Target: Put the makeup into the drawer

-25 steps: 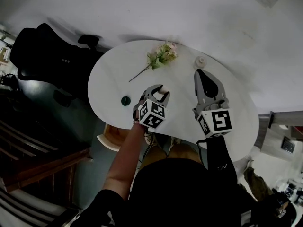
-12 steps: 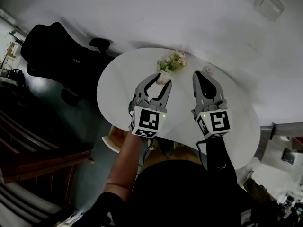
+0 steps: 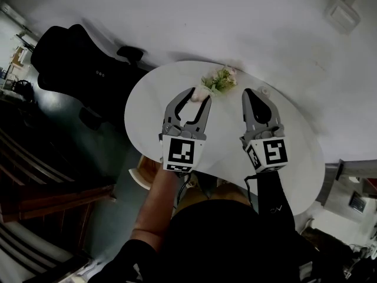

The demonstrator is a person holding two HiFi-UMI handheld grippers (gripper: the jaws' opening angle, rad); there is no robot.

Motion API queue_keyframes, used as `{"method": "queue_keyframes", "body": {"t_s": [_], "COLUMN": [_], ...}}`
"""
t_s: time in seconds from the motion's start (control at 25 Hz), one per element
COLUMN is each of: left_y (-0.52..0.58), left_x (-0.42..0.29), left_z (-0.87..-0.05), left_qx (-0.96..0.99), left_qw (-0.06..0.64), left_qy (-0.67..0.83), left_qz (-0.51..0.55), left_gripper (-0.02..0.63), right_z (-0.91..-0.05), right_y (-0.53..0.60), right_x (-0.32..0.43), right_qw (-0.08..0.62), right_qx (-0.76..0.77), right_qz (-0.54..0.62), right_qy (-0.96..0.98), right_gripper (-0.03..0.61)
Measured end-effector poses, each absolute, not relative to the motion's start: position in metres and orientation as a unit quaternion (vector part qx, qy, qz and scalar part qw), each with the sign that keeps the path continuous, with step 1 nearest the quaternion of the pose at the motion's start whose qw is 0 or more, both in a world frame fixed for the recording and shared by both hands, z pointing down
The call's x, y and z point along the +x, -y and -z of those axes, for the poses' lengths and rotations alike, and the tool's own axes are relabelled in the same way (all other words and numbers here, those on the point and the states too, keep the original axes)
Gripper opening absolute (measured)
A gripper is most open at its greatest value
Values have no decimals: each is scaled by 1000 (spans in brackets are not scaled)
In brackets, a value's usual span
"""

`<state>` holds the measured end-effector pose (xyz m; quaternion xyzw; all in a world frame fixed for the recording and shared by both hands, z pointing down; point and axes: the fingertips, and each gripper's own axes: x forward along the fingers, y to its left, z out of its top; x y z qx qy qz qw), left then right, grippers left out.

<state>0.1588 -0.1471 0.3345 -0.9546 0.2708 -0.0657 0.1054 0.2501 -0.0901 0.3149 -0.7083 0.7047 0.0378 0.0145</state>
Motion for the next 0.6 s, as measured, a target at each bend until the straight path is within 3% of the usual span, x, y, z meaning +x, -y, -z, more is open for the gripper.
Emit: {"method": "queue_keyframes", "body": {"t_s": [0.6], "left_y": [180], "left_x": [44], "left_z": [-340], "left_qx": [-905], "left_qw": [82], "left_qy": [-409], "left_qz": [79], "left_gripper": [163], "right_z": [-331], "right_y": [153], "right_x": [151], "right_qw": [18], "right_qx": [-597], "right_qz": [-25], "right_qy": [-802], "right_gripper": [4]}}
